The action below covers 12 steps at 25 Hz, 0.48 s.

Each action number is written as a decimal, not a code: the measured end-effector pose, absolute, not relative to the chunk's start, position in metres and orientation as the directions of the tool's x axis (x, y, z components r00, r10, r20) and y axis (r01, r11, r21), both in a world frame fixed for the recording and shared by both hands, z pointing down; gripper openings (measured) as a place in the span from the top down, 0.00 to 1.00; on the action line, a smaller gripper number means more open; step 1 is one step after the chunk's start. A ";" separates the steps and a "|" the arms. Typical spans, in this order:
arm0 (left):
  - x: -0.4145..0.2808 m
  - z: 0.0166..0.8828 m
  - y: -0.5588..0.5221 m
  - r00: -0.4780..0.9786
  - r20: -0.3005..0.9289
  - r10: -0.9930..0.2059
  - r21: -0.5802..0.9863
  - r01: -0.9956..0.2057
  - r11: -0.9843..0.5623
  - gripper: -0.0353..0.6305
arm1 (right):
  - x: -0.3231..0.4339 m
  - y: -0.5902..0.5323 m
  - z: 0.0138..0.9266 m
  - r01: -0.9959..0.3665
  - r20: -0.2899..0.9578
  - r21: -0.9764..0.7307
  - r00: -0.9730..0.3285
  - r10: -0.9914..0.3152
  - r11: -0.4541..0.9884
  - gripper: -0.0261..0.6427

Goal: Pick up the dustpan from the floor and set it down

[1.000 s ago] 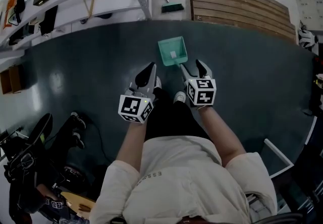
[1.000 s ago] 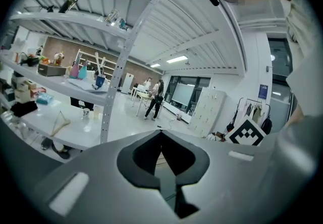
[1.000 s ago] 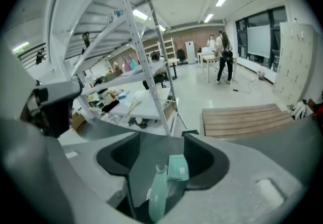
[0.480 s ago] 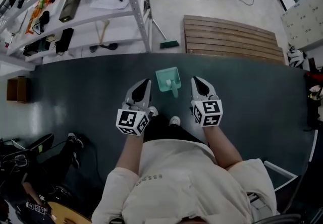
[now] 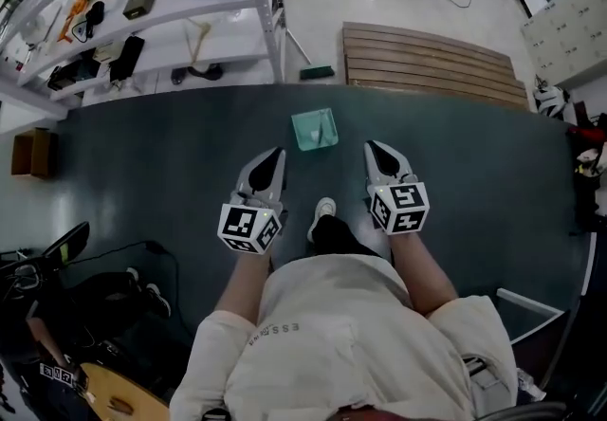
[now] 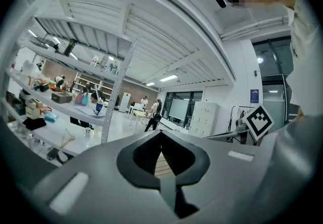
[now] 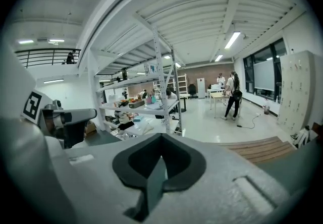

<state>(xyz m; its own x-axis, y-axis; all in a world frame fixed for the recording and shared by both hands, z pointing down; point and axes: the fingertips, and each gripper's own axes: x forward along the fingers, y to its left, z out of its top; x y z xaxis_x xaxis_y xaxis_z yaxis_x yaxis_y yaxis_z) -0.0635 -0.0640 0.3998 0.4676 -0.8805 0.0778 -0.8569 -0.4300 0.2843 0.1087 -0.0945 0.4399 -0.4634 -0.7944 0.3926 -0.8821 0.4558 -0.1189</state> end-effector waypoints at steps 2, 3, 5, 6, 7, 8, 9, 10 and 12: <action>-0.065 0.397 -0.034 0.462 0.071 -0.884 0.287 -0.858 -0.425 0.93 | 0.108 -0.064 0.431 -0.887 0.388 -0.108 -0.454 -0.802 0.450 0.98; -0.065 0.394 -0.018 0.465 0.064 -0.883 0.293 -0.854 -0.429 0.93 | 0.107 -0.048 0.426 -0.888 0.381 -0.100 -0.452 -0.807 0.450 0.98; -0.068 0.385 0.013 0.471 0.045 -0.881 0.309 -0.845 -0.437 0.93 | 0.101 -0.019 0.415 -0.888 0.365 -0.083 -0.450 -0.815 0.453 0.98; -0.070 0.381 0.028 0.471 0.039 -0.881 0.313 -0.843 -0.437 0.93 | 0.098 -0.004 0.411 -0.888 0.358 -0.080 -0.450 -0.818 0.453 0.98; -0.072 0.378 0.044 0.469 0.038 -0.882 0.311 -0.845 -0.436 0.93 | 0.095 0.010 0.408 -0.888 0.353 -0.082 -0.449 -0.820 0.452 0.98; -0.072 0.375 0.061 0.468 0.039 -0.883 0.307 -0.846 -0.435 0.93 | 0.095 0.026 0.406 -0.889 0.351 -0.086 -0.450 -0.821 0.450 0.98; -0.071 0.373 0.077 0.468 0.038 -0.883 0.301 -0.848 -0.437 0.93 | 0.095 0.043 0.405 -0.890 0.350 -0.090 -0.449 -0.822 0.448 0.98; -0.070 0.370 0.094 0.470 0.036 -0.882 0.294 -0.849 -0.440 0.93 | 0.096 0.059 0.404 -0.890 0.350 -0.092 -0.448 -0.822 0.446 0.98; -0.069 0.366 0.122 0.473 0.029 -0.881 0.280 -0.850 -0.447 0.93 | 0.097 0.087 0.402 -0.892 0.350 -0.091 -0.445 -0.824 0.443 0.98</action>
<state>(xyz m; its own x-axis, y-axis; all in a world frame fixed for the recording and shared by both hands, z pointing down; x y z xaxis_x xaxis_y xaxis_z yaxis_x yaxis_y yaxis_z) -0.0693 0.1221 0.3664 0.4728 -0.8807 0.0287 -0.8496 -0.4470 0.2800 0.0973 0.0868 0.4018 -0.4452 -0.8241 0.3502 -0.8918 0.4431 -0.0911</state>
